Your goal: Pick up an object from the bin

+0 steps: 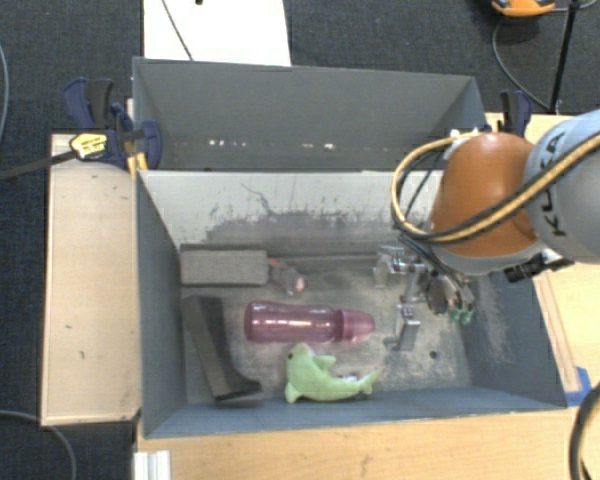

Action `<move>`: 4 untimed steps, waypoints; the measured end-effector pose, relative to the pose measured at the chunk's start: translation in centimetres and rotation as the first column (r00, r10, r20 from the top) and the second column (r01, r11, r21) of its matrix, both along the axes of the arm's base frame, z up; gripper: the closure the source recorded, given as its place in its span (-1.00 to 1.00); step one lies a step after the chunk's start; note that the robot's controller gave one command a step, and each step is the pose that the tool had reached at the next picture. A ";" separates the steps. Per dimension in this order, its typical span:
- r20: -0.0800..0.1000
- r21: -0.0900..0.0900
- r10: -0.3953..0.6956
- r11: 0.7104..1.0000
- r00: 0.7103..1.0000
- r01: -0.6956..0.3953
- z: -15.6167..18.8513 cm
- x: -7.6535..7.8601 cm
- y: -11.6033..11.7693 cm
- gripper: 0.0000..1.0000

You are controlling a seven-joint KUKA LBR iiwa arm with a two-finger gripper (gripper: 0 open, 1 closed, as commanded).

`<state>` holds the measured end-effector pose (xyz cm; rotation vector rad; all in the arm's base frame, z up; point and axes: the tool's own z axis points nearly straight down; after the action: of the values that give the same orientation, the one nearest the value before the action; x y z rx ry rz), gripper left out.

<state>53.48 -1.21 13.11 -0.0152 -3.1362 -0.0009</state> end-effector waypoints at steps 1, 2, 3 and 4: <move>0.008 0.000 0.000 1.000 1.000 0.000 0.4 0.2 0.0 -1.00; 0.013 -0.002 0.004 1.000 1.000 -0.004 -2.6 0.3 2.6 -1.00; 0.009 0.000 0.054 0.999 0.998 -0.054 -6.1 -0.6 3.4 1.00; 0.009 0.000 0.054 0.999 0.998 -0.054 -6.1 -0.6 3.4 1.00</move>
Offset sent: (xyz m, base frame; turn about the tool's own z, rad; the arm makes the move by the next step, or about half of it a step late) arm -0.0016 0.0570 -0.0611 -0.0102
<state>52.92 2.14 7.00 0.0705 -3.1444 -0.0010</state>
